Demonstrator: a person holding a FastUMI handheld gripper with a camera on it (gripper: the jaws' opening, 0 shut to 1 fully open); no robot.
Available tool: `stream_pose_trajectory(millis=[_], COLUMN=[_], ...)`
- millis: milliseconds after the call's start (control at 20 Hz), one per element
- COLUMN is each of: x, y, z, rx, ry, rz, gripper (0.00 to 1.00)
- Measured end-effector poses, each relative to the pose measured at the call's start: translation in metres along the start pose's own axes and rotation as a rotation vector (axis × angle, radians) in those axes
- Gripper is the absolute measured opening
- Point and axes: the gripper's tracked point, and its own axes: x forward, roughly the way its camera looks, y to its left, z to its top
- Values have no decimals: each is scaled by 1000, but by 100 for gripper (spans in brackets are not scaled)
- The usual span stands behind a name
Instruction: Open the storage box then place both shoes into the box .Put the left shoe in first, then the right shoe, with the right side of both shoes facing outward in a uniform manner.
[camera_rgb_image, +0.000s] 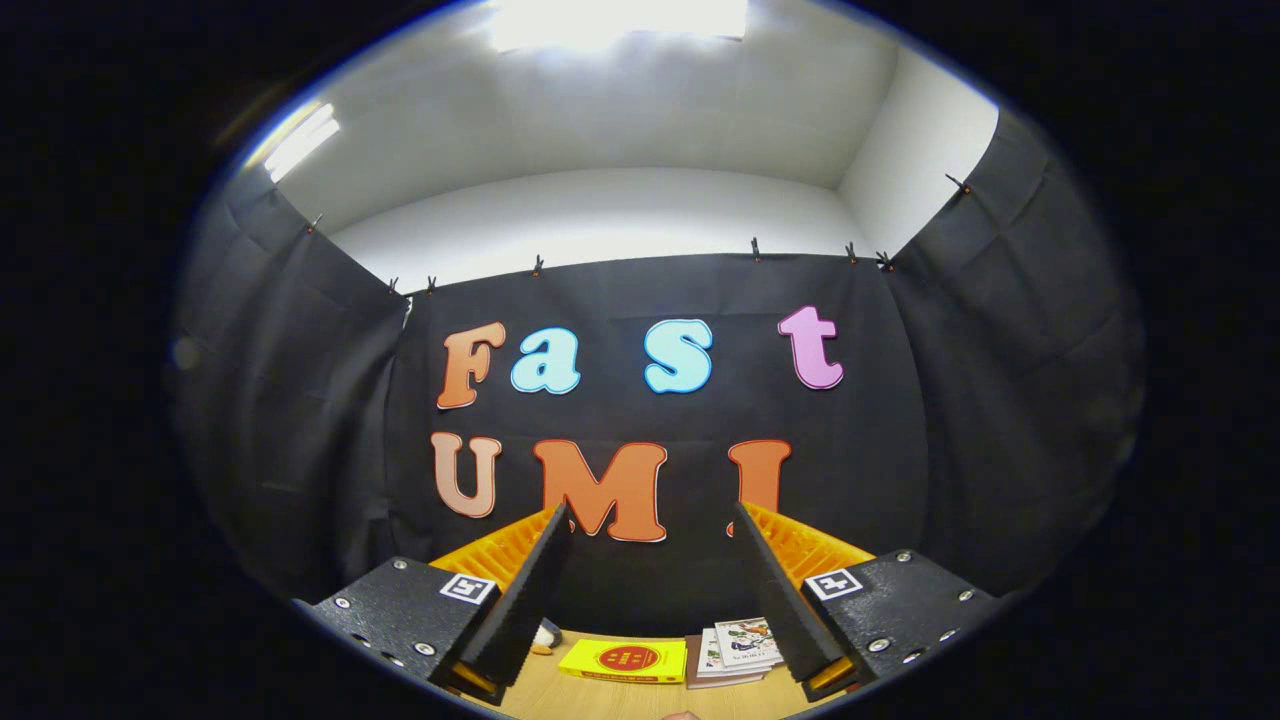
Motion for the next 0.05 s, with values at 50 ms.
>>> stream_pose_trajectory(millis=[50], x=[-1], y=[-2], z=[0], rx=[0], ry=[1], rz=[-6], gripper=[97])
